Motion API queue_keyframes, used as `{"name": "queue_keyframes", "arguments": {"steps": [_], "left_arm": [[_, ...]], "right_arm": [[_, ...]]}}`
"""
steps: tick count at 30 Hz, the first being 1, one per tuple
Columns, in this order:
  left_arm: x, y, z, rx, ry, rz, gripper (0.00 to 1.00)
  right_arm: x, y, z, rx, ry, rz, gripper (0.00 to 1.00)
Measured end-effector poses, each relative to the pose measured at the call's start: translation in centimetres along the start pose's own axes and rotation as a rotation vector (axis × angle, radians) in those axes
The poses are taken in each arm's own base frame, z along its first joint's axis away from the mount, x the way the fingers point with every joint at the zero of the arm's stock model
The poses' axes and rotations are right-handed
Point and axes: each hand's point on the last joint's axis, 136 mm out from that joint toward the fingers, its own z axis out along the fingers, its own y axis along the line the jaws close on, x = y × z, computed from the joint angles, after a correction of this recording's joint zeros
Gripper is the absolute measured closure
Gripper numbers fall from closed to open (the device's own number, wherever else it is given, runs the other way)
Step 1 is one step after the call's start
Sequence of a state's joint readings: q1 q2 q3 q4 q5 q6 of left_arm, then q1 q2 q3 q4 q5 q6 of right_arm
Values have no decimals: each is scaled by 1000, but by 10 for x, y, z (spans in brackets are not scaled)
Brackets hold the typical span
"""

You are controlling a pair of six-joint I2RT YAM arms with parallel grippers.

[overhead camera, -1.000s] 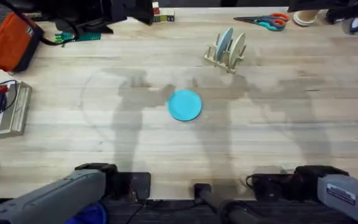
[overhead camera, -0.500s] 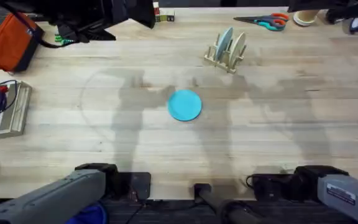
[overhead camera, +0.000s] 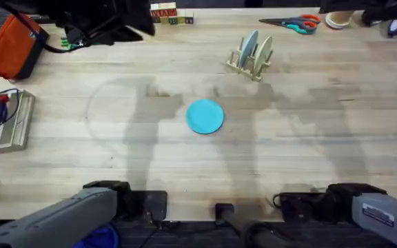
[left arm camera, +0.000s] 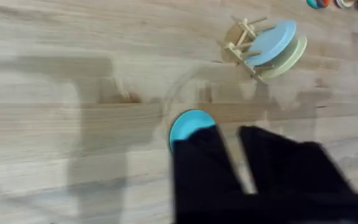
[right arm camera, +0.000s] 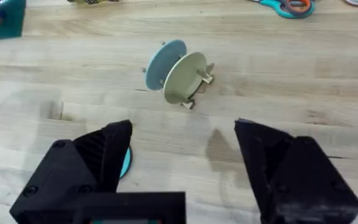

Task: Pick up the plates from the table one by one and place each into a slot on the dish rack.

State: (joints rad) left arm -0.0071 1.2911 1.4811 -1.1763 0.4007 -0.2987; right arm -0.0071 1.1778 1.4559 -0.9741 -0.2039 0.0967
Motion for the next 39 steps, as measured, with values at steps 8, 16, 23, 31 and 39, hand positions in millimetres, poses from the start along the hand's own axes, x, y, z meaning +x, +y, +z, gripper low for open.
{"name": "queue_keyframes", "arguments": {"steps": [8, 16, 23, 31, 39], "left_arm": [[1, -1, 0, 9, 6, -8, 960], [8, -23, -2, 137, 38, 102, 960], [17, -37, 4, 250, 105, 155, 960], [25, -47, 15, 354, 179, 194, 960], [29, -44, 32, 391, 255, 170, 960]], "right_arm": [[0, 0, 0, 0, 0, 0, 7], [0, 0, 0, 0, 0, 0, 7], [0, 0, 0, 0, 0, 0, 7], [0, 0, 0, 0, 0, 0, 7], [0, 0, 0, 0, 0, 0, 7]]}}
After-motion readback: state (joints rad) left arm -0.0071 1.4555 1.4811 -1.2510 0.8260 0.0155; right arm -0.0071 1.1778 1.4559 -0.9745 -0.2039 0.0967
